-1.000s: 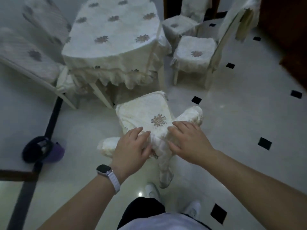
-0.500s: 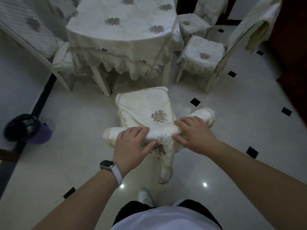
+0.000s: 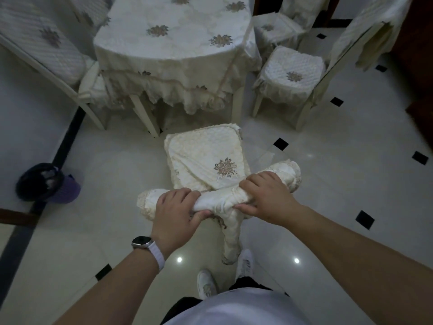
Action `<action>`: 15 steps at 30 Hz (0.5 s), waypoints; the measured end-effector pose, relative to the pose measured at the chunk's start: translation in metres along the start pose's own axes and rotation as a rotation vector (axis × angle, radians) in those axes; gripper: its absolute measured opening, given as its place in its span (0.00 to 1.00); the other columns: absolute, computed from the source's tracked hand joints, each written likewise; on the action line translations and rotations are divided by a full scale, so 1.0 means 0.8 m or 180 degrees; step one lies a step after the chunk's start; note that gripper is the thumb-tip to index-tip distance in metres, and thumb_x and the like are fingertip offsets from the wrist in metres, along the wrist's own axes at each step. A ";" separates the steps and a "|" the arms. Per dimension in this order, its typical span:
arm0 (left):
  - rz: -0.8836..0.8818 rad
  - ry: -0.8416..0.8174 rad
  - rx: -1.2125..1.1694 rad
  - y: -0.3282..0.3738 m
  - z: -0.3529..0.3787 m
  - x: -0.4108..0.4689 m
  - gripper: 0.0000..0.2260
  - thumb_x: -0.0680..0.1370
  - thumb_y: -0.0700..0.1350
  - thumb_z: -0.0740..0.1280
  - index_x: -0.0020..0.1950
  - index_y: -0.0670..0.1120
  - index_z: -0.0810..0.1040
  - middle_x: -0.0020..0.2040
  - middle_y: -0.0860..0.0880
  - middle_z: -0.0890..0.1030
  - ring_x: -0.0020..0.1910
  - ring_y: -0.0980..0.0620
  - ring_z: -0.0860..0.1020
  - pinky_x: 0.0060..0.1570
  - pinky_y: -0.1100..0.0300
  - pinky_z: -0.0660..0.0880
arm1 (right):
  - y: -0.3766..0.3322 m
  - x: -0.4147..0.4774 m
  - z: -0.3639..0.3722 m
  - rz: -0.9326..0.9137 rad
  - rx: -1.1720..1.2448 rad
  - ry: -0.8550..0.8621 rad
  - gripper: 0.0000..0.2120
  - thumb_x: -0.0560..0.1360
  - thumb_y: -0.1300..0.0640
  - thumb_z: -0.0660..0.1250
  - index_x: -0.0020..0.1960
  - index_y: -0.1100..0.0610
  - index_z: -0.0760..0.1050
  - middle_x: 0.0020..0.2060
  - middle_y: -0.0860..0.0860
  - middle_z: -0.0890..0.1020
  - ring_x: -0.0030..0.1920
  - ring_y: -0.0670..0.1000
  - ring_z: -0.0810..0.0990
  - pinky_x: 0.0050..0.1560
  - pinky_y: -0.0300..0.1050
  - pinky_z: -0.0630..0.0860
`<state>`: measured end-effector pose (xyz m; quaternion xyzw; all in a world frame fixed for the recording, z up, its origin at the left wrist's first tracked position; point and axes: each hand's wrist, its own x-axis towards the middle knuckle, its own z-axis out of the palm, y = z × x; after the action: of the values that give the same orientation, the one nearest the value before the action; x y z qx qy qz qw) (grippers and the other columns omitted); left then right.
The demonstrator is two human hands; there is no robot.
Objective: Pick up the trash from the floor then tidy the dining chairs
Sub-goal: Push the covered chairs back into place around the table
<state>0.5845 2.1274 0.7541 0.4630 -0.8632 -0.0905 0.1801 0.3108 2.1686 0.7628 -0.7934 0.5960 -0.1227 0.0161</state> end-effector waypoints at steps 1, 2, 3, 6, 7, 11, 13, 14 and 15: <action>-0.0020 -0.0022 0.0019 0.000 -0.001 0.002 0.24 0.75 0.67 0.59 0.55 0.49 0.79 0.50 0.51 0.80 0.50 0.47 0.77 0.53 0.51 0.70 | 0.003 0.004 0.001 -0.0074 0.0032 0.0001 0.28 0.73 0.31 0.58 0.52 0.54 0.78 0.45 0.51 0.80 0.45 0.56 0.78 0.53 0.53 0.74; -0.0039 -0.0040 0.0044 0.001 -0.002 0.004 0.24 0.76 0.67 0.59 0.55 0.50 0.79 0.49 0.51 0.80 0.49 0.47 0.77 0.53 0.51 0.70 | 0.006 0.008 0.001 -0.0152 0.0064 0.0008 0.28 0.73 0.31 0.58 0.51 0.55 0.78 0.44 0.51 0.80 0.44 0.56 0.78 0.50 0.52 0.75; -0.0044 -0.0059 0.0065 0.001 -0.002 0.006 0.24 0.76 0.68 0.58 0.55 0.50 0.79 0.49 0.51 0.80 0.49 0.47 0.77 0.52 0.51 0.70 | 0.010 0.012 0.002 -0.0232 0.0085 0.0018 0.27 0.73 0.31 0.58 0.49 0.55 0.78 0.42 0.51 0.80 0.43 0.56 0.79 0.47 0.51 0.75; -0.0051 -0.0009 0.0088 0.002 -0.004 0.011 0.25 0.77 0.68 0.56 0.54 0.49 0.80 0.48 0.51 0.80 0.47 0.47 0.78 0.51 0.52 0.71 | 0.020 0.025 0.004 -0.0455 0.0096 0.0172 0.26 0.73 0.32 0.59 0.47 0.55 0.78 0.39 0.51 0.79 0.38 0.56 0.78 0.39 0.48 0.74; -0.0062 0.0036 0.0110 0.003 -0.005 0.013 0.25 0.77 0.67 0.58 0.54 0.48 0.81 0.48 0.50 0.80 0.47 0.47 0.78 0.51 0.52 0.71 | 0.023 0.029 0.006 -0.0511 0.0103 0.0251 0.26 0.73 0.32 0.59 0.46 0.55 0.78 0.38 0.51 0.79 0.37 0.56 0.77 0.38 0.47 0.74; -0.0094 0.0090 0.0220 0.001 -0.012 0.031 0.22 0.76 0.64 0.62 0.53 0.48 0.81 0.47 0.50 0.81 0.46 0.46 0.79 0.49 0.51 0.73 | 0.032 0.048 0.000 -0.0590 0.0128 0.0584 0.25 0.73 0.33 0.60 0.42 0.55 0.78 0.36 0.50 0.77 0.35 0.54 0.76 0.34 0.44 0.68; -0.0163 0.0107 0.0262 -0.001 -0.017 0.045 0.25 0.77 0.67 0.59 0.54 0.48 0.81 0.47 0.49 0.81 0.46 0.46 0.79 0.48 0.51 0.73 | 0.038 0.062 -0.009 -0.0594 0.0057 0.0653 0.25 0.73 0.32 0.59 0.42 0.54 0.78 0.35 0.49 0.77 0.35 0.52 0.76 0.35 0.42 0.63; -0.0213 0.0115 0.0265 -0.002 -0.019 0.053 0.26 0.77 0.68 0.57 0.54 0.48 0.81 0.48 0.50 0.81 0.47 0.46 0.78 0.49 0.51 0.73 | 0.041 0.070 -0.012 -0.0581 0.0055 0.0646 0.25 0.73 0.32 0.59 0.42 0.54 0.78 0.36 0.49 0.77 0.35 0.52 0.76 0.36 0.42 0.62; -0.0265 0.0134 0.0257 -0.003 -0.021 0.062 0.25 0.77 0.67 0.58 0.54 0.48 0.81 0.48 0.50 0.81 0.48 0.46 0.78 0.49 0.50 0.73 | 0.045 0.078 -0.013 -0.0547 0.0072 0.0617 0.26 0.73 0.31 0.59 0.44 0.54 0.78 0.37 0.49 0.78 0.36 0.52 0.76 0.36 0.42 0.64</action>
<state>0.5682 2.0852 0.7797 0.5072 -0.8421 -0.0533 0.1754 0.2907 2.1005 0.7779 -0.8257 0.5232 -0.2064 -0.0433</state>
